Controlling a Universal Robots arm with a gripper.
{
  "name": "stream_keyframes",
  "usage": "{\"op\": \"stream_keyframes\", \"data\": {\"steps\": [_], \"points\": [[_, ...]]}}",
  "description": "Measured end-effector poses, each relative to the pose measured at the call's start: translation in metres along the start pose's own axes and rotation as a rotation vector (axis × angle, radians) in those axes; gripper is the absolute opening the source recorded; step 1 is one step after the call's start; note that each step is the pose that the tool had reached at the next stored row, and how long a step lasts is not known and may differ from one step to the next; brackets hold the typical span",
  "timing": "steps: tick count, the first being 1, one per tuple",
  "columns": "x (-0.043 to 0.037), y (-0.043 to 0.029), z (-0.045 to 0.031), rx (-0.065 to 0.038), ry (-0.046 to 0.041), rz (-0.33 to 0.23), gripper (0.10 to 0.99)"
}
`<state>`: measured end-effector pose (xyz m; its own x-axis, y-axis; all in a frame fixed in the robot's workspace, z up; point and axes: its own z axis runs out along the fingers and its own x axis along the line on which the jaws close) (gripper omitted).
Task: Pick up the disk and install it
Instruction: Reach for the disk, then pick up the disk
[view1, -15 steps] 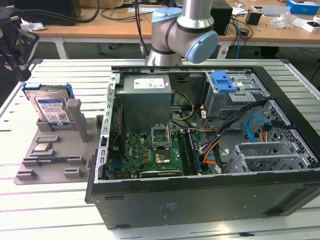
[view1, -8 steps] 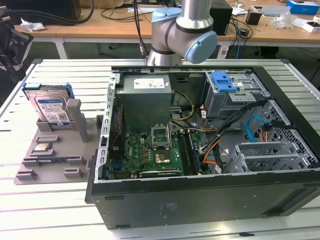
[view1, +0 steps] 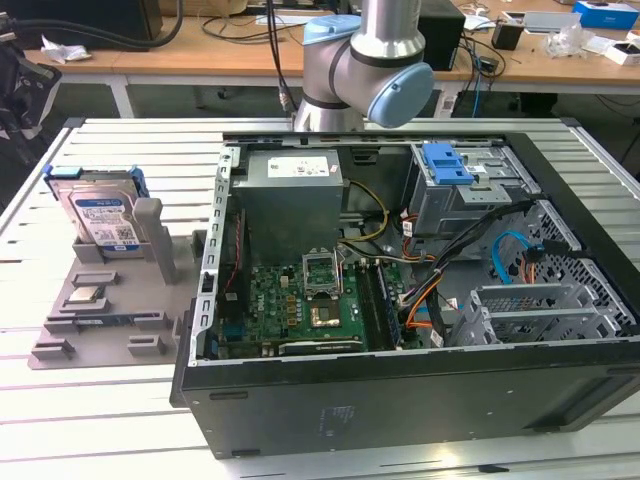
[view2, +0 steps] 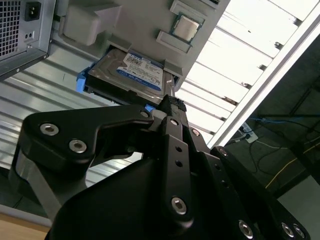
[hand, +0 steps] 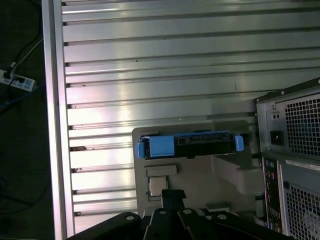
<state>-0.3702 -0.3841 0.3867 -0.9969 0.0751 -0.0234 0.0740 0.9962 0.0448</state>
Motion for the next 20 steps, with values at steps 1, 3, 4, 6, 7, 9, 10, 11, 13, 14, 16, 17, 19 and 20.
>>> {"op": "stream_keyframes", "data": {"steps": [1,3,4,6,7,9,10,11,13,14,16,17,19,20], "points": [[0.0001,0.0,-0.0001,0.0,0.0001,0.0,0.106],[0.0001,0.0,0.0,0.0,0.0001,0.0,0.106],[0.0002,0.0,0.0,0.0,0.0001,0.0,0.106],[0.0002,0.0,0.0,0.0,0.0001,0.0,0.106],[0.0002,0.0,0.0,0.0,0.0001,0.0,0.106],[0.0003,0.0,0.0,0.0,0.0001,0.0,0.106],[0.0003,0.0,-0.0001,0.0,0.0001,0.0,0.106],[0.0003,0.0,-0.0001,0.0,0.0002,-0.003,0.106],[0.0003,0.0,0.0,-0.002,0.0033,-0.073,0.106],[0.0004,0.0,0.0,-0.002,0.0045,-0.098,0.106],[0.0003,0.0,0.0,-0.003,0.0067,-0.147,0.106],[0.0003,0.0,0.0,-0.004,0.0075,-0.166,0.106],[0.0003,0.0,0.0,-0.005,0.0091,-0.201,0.106],[0.0003,0.0,0.0,-0.005,0.0105,-0.232,0.106]]}}
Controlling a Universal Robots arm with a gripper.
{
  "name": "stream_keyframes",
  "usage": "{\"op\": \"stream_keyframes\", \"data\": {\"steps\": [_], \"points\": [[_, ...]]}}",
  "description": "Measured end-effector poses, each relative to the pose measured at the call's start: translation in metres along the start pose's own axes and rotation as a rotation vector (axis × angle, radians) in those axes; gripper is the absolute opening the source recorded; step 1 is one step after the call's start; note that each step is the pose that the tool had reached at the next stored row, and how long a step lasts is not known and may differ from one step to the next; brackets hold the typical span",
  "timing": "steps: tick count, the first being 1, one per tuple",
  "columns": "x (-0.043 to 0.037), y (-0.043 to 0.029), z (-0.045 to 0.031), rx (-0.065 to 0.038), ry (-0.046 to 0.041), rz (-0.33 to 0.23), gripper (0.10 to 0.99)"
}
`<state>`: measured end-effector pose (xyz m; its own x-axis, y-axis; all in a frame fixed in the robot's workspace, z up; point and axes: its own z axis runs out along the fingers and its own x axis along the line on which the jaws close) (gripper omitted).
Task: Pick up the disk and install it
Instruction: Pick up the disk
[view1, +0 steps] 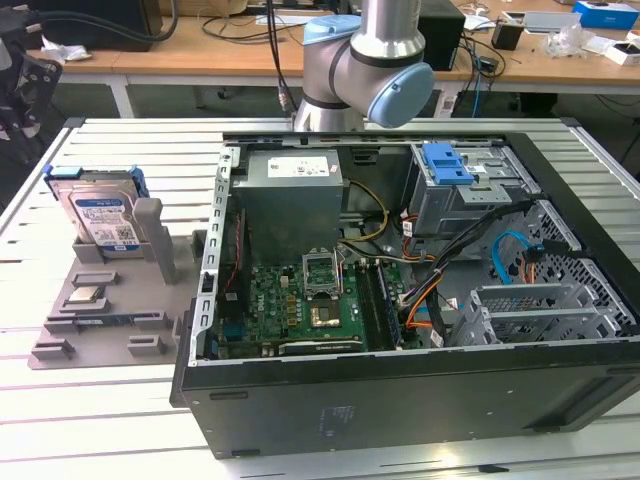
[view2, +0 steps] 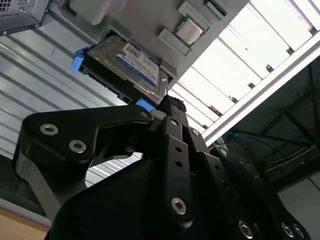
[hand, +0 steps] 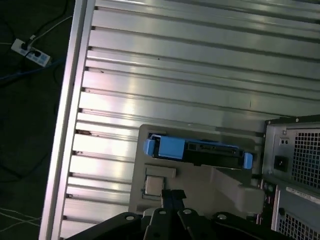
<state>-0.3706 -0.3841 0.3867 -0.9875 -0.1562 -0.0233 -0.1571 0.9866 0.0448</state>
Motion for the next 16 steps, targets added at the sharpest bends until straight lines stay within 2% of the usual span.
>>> {"op": "stream_keyframes", "data": {"steps": [3,5,6,10,16], "points": [[0.0,0.0,0.0,-0.002,0.0032,-0.071,0.106],[0.0,0.0,0.0,-0.004,0.0073,-0.164,0.106],[0.0,0.0,0.0,-0.004,0.0084,-0.189,0.106],[0.0,0.0,0.0,-0.006,0.0125,-0.28,0.106],[0.0,0.0,0.0,-0.009,0.0167,-0.372,0.106]]}}
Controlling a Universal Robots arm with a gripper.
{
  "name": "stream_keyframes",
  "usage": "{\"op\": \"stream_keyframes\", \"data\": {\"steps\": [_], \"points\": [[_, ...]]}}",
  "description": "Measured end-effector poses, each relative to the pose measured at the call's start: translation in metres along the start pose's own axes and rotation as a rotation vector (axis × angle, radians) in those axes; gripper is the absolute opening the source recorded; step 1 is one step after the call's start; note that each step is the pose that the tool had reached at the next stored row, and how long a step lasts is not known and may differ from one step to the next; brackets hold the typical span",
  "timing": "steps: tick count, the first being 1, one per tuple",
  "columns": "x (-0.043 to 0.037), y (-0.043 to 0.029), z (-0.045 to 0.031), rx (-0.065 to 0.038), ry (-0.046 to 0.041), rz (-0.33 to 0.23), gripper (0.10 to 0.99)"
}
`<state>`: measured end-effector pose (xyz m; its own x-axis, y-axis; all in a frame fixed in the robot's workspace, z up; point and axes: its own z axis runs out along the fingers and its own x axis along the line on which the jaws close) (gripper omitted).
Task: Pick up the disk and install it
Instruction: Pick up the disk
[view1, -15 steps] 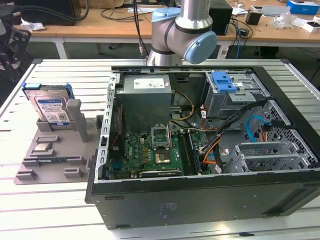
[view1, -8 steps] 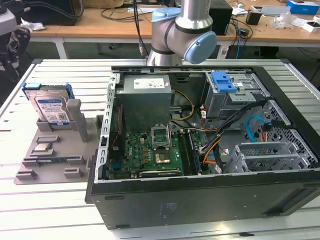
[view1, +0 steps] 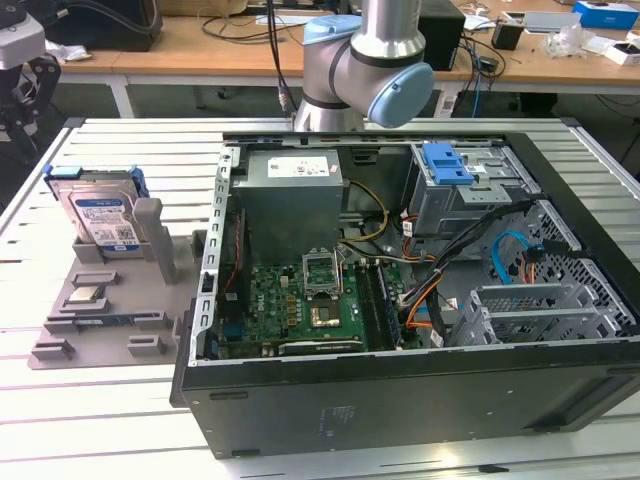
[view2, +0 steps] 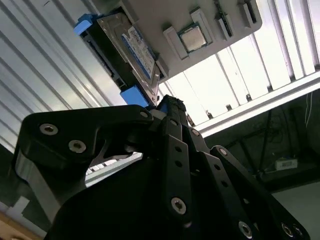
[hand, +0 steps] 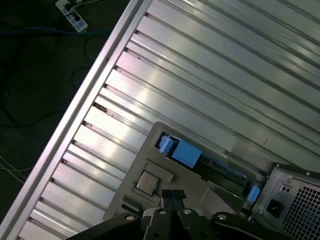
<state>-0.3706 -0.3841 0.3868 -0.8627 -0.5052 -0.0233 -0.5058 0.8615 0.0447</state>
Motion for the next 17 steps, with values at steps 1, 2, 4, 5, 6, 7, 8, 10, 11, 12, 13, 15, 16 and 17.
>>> {"op": "stream_keyframes", "data": {"steps": [1,2,4,5,6,7,8,10,11,12,13,15,16,17], "points": [[0.0,0.0,0.0,0.0,0.0006,-0.013,0.106],[0.0,0.0,0.0,-0.001,0.0015,-0.032,0.106],[0.0,0.0,0.0,-0.001,0.0029,-0.062,0.106],[0.0,0.0,0.0,-0.002,0.0033,-0.075,0.106],[0.0,0.0,0.0,-0.002,0.004,-0.09,0.106],[0.0,0.0,0.0,-0.002,0.0047,-0.104,0.106],[0.0,0.0,0.0,-0.003,0.0068,-0.15,0.106],[0.0,0.0,0.0,-0.005,0.0091,-0.202,0.106],[0.0,0.0,0.0,-0.005,0.01,-0.223,0.106],[0.0,0.0,0.0,-0.006,0.0108,-0.24,0.106],[0.0,0.0,0.0,-0.006,0.0119,-0.266,0.106],[0.0,0.0,0.0,-0.007,0.0138,-0.309,0.106],[0.0,0.0,0.0,-0.008,0.0148,-0.333,0.106],[0.0,0.0,0.0,-0.008,0.0158,-0.351,0.106]]}}
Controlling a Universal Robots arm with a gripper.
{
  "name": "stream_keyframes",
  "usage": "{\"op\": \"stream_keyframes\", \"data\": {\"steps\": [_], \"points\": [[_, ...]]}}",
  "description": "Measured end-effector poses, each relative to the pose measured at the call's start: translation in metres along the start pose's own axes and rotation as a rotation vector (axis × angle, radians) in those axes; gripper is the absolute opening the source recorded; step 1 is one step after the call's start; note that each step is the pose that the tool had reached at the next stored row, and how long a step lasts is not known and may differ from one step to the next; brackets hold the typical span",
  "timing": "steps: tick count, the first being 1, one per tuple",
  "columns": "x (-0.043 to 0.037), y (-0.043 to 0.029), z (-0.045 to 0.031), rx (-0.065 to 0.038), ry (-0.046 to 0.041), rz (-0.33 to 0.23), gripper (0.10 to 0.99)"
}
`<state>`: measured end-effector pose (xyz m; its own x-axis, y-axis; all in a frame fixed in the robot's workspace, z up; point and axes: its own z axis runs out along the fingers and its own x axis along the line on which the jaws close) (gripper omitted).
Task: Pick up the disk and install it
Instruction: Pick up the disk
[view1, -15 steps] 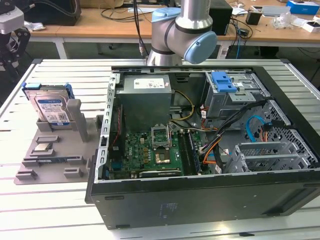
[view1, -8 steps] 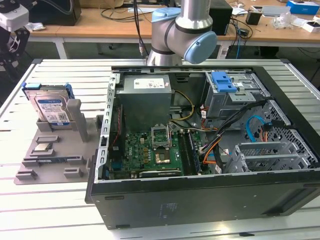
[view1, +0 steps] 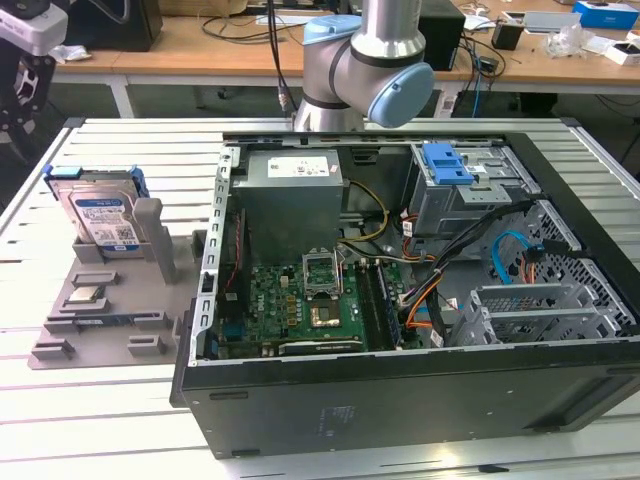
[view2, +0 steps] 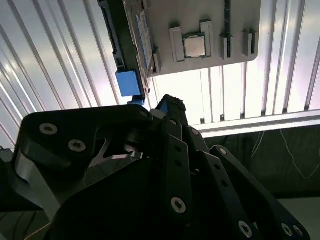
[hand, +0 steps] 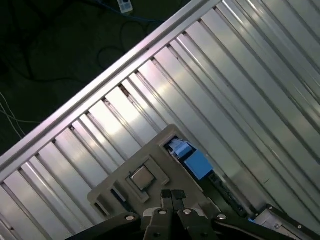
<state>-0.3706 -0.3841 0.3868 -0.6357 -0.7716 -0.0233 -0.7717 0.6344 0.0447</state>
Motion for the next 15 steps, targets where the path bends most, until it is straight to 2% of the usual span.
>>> {"op": "stream_keyframes", "data": {"steps": [15], "points": [[0.0,0.0,0.0,-0.006,0.0122,-0.274,0.106]]}}
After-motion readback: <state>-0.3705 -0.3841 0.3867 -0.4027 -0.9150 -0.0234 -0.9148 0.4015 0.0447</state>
